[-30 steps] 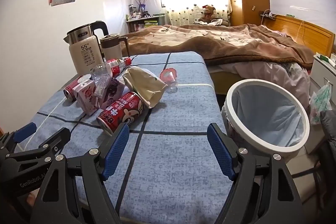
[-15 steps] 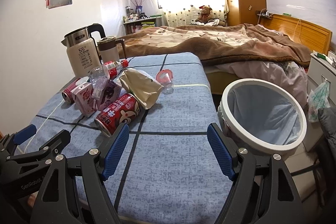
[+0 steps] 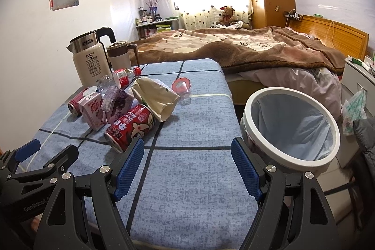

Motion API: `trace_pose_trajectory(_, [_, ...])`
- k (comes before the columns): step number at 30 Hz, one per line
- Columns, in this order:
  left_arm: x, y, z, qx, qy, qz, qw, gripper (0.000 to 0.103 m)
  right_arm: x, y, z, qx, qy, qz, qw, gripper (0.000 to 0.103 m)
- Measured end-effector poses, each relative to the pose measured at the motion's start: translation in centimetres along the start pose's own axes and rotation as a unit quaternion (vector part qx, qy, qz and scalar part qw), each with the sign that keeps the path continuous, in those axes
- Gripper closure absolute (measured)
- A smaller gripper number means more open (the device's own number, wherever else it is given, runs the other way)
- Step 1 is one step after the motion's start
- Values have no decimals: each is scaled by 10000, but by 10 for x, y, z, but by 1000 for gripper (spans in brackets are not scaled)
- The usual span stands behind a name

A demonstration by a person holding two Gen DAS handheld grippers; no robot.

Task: Collect trash

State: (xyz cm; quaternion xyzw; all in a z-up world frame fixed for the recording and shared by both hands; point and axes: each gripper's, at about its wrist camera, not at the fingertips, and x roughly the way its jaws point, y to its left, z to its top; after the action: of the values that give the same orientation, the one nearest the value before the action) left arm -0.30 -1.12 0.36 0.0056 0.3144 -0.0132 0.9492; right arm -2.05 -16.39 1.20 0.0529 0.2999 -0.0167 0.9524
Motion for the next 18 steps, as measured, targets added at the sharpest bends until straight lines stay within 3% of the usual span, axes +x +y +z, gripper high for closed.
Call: trace_pose_trajectory(18, [0,-1,0,-1,-1,-5,10000,0,-2,-2,0,27,-25,-39,10000,26])
